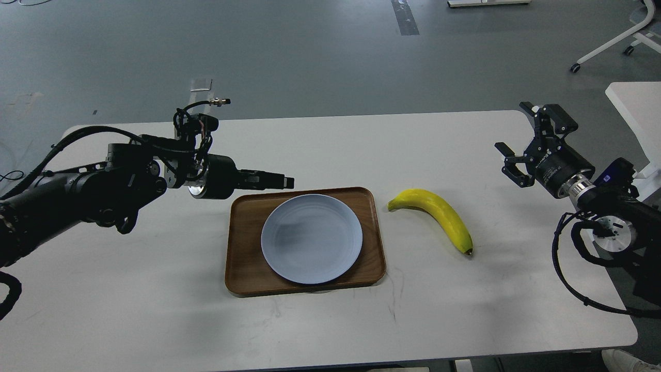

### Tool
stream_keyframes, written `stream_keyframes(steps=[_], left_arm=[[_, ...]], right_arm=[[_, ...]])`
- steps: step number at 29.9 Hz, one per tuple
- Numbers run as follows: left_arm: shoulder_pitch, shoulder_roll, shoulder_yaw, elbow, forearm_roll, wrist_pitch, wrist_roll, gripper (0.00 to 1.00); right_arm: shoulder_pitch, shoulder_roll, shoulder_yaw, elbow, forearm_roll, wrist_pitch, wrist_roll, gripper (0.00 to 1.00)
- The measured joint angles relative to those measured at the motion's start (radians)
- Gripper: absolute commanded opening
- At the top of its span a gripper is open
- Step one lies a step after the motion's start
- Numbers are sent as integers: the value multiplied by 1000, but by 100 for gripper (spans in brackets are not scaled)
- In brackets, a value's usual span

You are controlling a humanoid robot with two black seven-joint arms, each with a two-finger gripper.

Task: Place banana on plate with both arms
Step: 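Release the plate and raise the left gripper away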

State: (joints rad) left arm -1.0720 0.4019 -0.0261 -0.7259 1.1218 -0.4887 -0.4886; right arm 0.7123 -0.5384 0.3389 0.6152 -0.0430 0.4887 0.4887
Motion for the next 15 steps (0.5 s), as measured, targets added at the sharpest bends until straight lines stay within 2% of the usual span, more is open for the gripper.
stream_keyframes(steps=[7,11,15], left_arm=[[22,134,-66,0,-667,0,0,98],[142,207,-154,-5,-880,1,0,98],[305,225,-287,-2,-918,0,0,98]], right_arm=[[2,0,0,-1,0,0,0,100],[6,-1,0,0,0,0,0,100],[6,-1,-3,1,-9,0,0,100]])
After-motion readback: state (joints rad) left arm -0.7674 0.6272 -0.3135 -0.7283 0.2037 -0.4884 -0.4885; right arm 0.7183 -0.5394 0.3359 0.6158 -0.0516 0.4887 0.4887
